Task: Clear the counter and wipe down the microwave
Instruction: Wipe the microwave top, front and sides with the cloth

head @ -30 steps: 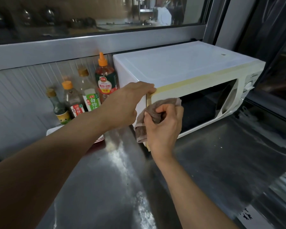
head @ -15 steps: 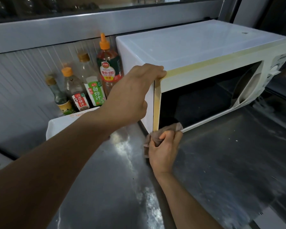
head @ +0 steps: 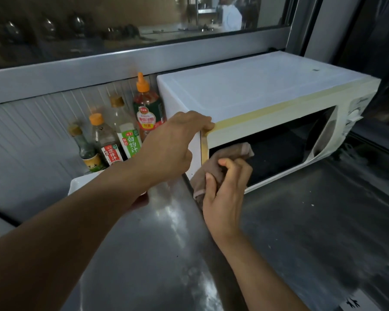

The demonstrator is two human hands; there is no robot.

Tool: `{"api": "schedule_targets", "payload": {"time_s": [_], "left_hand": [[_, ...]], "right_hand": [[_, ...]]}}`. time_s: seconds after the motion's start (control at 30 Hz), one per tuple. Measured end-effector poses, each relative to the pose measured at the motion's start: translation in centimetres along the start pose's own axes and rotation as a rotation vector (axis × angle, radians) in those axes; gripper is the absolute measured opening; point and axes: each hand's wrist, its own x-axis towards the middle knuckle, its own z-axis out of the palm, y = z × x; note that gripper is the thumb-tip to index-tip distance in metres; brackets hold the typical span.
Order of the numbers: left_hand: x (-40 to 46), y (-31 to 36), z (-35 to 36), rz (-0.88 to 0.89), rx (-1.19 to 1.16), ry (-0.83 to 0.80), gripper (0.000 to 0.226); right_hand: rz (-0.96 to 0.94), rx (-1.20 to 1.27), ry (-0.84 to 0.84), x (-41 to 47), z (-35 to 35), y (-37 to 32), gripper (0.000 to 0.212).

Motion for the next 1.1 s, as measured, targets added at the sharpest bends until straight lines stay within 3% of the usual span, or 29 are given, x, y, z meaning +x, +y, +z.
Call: {"api": "schedule_targets", "payload": {"time_s": [0.23,0.47,0.6,0.77,1.1], "left_hand": [[1.1,2.8,0.0,0.004,0.27,0.107,0.037],[2.9,4.6,2.6,0.05,0.313,0.152,0.056],[3.5,5.0,3.6,0.014,0.297,0.176,0.05],[3.7,5.0,3.7,0.014,0.217,0.198,0.045],[2.9,4.8,3.9,-0.007,0.107,0.22,0.057]], "right_hand": [[-0.032,0.087,-0.029,2.8,-1.5,0.4,0.026],[0.082,0.083,0.123,10.7,-5.1,7.4,0.024],[0.008,0.027,0.087,12.4,-6.3,9.8,0.025],[0.12,-0.005,0.147,16.1,-8.3,12.7,0.023],[0.181,-0.128,0.174,16.4,-8.1,13.3,0.03]]}}
